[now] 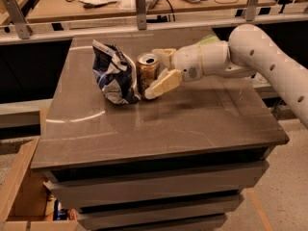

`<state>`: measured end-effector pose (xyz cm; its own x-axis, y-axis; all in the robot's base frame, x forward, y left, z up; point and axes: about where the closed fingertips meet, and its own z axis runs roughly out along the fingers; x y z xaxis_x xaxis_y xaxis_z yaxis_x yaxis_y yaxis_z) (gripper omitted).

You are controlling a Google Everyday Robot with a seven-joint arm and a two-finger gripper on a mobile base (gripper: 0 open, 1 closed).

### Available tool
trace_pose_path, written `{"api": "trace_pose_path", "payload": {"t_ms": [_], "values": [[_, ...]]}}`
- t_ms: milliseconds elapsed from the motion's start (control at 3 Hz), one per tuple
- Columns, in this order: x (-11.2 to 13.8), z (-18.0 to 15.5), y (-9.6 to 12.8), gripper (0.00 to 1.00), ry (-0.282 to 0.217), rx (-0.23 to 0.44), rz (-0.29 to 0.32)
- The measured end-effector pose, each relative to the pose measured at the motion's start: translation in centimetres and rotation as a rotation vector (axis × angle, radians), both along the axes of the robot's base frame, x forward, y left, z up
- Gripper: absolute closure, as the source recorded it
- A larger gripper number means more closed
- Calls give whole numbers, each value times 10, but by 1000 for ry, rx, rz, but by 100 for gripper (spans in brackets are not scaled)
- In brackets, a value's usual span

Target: Move orange can near blue chip bag

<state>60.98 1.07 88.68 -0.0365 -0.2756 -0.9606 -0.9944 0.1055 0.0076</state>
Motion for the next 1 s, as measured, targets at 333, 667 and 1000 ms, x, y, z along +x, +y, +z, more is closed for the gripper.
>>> {"api": "trace_pose_path", "payload": {"t_ms": [333, 667, 1000], "values": [[9, 2, -14, 0, -26, -21, -19], [45, 7, -60, 0, -100, -91, -128], [70, 12, -96, 0, -156, -142, -210]]}}
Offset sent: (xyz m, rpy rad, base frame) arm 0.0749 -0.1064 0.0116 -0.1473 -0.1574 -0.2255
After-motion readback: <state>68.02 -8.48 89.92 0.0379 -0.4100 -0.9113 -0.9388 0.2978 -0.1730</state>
